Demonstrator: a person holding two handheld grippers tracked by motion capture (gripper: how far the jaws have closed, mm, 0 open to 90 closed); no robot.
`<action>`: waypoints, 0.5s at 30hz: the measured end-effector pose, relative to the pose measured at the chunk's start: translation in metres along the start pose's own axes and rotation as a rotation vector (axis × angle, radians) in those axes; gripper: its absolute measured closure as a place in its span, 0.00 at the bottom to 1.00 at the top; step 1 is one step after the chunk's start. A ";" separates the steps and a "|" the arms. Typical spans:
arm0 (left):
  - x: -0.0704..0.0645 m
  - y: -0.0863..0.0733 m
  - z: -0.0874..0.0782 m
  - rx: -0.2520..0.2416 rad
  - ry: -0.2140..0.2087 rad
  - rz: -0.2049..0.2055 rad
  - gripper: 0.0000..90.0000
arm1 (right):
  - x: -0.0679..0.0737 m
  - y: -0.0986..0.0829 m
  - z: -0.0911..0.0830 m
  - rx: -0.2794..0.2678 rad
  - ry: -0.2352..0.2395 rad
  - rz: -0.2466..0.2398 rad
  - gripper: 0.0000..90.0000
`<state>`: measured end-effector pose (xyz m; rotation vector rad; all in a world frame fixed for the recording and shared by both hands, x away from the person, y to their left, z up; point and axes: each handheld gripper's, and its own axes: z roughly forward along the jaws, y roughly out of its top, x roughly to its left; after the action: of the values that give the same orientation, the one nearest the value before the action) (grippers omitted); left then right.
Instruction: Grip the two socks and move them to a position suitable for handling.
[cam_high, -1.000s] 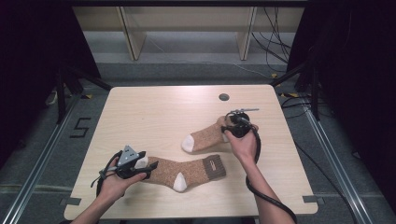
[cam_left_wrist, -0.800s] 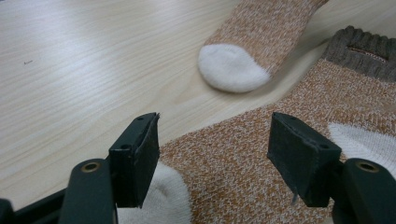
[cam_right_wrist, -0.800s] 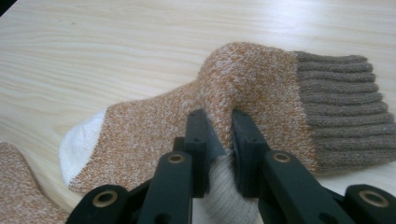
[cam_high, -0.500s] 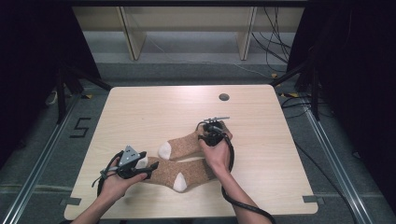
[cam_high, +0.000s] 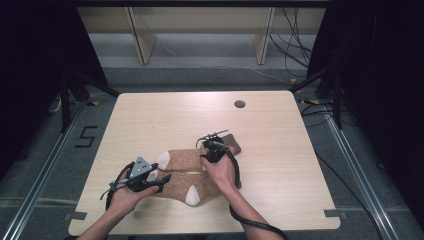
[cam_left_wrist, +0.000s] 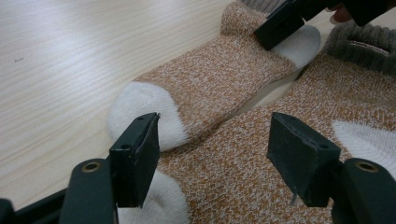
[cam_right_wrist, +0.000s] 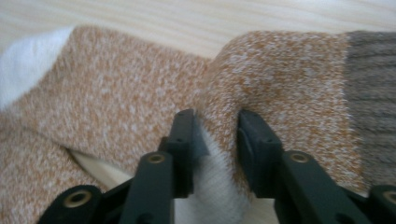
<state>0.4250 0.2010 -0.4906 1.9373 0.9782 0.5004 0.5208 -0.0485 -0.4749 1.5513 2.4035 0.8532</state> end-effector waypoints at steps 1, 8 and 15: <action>0.000 0.000 0.000 0.000 0.001 0.000 0.37 | -0.001 0.000 -0.002 -0.005 0.019 -0.028 0.63; 0.008 0.003 -0.007 -0.051 0.043 -0.038 0.30 | -0.029 -0.005 -0.052 -0.134 0.043 -0.098 0.39; 0.019 0.005 -0.016 -0.113 0.111 -0.088 0.20 | -0.101 -0.050 -0.106 -0.273 0.065 0.042 0.41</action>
<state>0.4283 0.2233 -0.4785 1.7732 1.0779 0.6047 0.4822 -0.1926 -0.4316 1.4936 2.1894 1.1997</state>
